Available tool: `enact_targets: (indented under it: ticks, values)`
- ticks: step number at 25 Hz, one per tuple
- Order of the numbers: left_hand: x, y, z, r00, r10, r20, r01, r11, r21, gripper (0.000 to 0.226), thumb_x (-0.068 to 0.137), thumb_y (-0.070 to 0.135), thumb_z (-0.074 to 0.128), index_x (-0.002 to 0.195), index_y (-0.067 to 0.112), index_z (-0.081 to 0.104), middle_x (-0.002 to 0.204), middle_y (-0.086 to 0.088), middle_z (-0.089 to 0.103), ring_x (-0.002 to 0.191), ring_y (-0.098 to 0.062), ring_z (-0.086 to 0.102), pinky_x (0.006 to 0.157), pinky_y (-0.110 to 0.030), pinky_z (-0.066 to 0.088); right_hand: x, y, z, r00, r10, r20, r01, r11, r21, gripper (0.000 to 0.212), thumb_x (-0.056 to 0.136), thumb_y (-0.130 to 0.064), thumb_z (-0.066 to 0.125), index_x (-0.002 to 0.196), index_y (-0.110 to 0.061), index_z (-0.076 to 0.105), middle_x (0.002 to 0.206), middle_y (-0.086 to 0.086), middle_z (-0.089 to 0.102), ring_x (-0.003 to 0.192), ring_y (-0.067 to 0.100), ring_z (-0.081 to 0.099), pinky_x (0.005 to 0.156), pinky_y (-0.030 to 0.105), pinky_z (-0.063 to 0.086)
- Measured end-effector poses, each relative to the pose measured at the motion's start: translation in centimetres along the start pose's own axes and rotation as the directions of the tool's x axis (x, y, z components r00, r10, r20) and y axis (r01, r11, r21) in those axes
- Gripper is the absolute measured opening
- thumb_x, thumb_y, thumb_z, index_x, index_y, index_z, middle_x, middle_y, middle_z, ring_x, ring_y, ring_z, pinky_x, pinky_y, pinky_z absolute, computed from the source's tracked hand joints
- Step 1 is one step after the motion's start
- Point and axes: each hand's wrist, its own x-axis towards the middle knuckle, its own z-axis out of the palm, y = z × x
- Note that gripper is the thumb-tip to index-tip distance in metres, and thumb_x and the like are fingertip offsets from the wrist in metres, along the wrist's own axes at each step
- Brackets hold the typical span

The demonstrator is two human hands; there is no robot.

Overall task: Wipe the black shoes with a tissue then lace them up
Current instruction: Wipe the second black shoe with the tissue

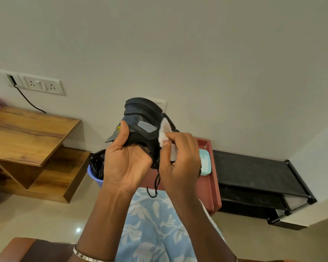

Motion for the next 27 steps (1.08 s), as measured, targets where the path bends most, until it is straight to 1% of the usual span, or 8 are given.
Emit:
enact_targets:
  ticks: [3,5,7,10,14,17,22,27]
  values:
    - [-0.3,-0.3,-0.1,1.0,-0.021,0.004,0.021,0.999,-0.024,0.055,0.099,0.039,0.05,0.141,0.003,0.052,0.152,-0.017,0.045,0.141,-0.03,0.044,0.122,-0.043,0.027,1.4,-1.3,0.5,0.992,-0.11,0.063,0.108,0.993,0.038,0.014,0.089,0.0,0.062,0.101,-0.005,0.069,0.094,0.005,0.065,0.089,0.017,0.057,0.075,0.017,0.045]
    - [-0.4,-0.5,0.1,1.0,-0.01,-0.002,0.01,1.0,-0.008,0.053,0.101,0.039,0.047,0.14,0.003,0.054,0.15,-0.017,0.048,0.139,-0.03,0.047,0.119,-0.042,0.031,2.2,-1.0,0.4,0.988,-0.155,0.026,0.156,0.987,-0.027,0.017,0.089,0.003,0.062,0.101,-0.004,0.071,0.095,0.007,0.066,0.09,0.018,0.057,0.077,0.016,0.044]
    - [-0.4,-0.5,0.4,1.0,-0.006,-0.011,0.006,1.0,0.016,0.052,0.103,0.039,0.044,0.14,0.003,0.053,0.149,-0.018,0.049,0.139,-0.031,0.047,0.122,-0.042,0.027,3.0,-0.1,0.4,0.981,-0.193,-0.025,0.19,0.977,-0.093,0.019,0.088,0.007,0.063,0.1,-0.003,0.073,0.096,0.009,0.067,0.091,0.02,0.057,0.079,0.019,0.045]
    - [0.0,0.1,0.3,0.999,0.014,-0.029,-0.014,1.0,-0.008,0.054,0.105,0.04,0.042,0.146,0.004,0.047,0.151,-0.019,0.046,0.141,-0.033,0.043,0.123,-0.044,0.021,3.0,1.7,0.3,0.973,-0.233,-0.001,0.231,0.967,-0.104,0.021,0.087,0.009,0.064,0.101,-0.003,0.074,0.097,0.008,0.069,0.091,0.02,0.06,0.08,0.018,0.046]
    - [0.4,1.3,-1.2,0.995,0.065,-0.078,-0.064,0.998,0.015,0.054,0.107,0.043,0.039,0.15,0.011,0.041,0.152,-0.014,0.046,0.141,-0.032,0.044,0.122,-0.049,0.023,-0.5,5.2,-1.2,0.989,-0.139,0.047,0.145,0.976,-0.165,0.02,0.096,-0.008,0.055,0.102,-0.004,0.074,0.1,0.006,0.072,0.094,0.019,0.064,0.084,0.017,0.05]
    - [0.6,0.8,-1.9,0.994,0.045,-0.103,-0.045,0.999,0.006,0.054,0.106,0.042,0.04,0.151,0.011,0.04,0.153,-0.015,0.044,0.142,-0.033,0.042,0.123,-0.05,0.02,-1.1,5.9,-1.7,0.997,-0.024,0.067,0.036,0.982,-0.185,0.022,0.097,-0.016,0.054,0.103,-0.007,0.074,0.1,0.003,0.072,0.094,0.017,0.064,0.079,0.024,0.054]
    - [0.3,-2.0,-0.3,0.996,-0.038,-0.076,0.038,0.999,-0.009,0.056,0.103,0.039,0.046,0.149,0.007,0.042,0.153,-0.016,0.045,0.142,-0.03,0.042,0.123,-0.043,0.021,2.6,1.2,-0.2,0.997,-0.075,-0.007,0.074,0.995,-0.064,0.015,0.091,-0.003,0.065,0.103,-0.01,0.073,0.098,0.002,0.069,0.089,0.017,0.059,0.075,0.02,0.046]
    - [0.0,-2.4,0.3,0.995,-0.004,-0.095,0.01,0.998,0.06,0.054,0.103,0.037,0.045,0.147,0.006,0.044,0.15,-0.017,0.048,0.14,-0.031,0.045,0.122,-0.043,0.024,2.4,1.8,-0.6,0.993,-0.115,-0.004,0.115,0.992,-0.046,0.013,0.092,-0.002,0.063,0.101,-0.007,0.071,0.097,0.005,0.066,0.089,0.016,0.057,0.074,0.02,0.045]
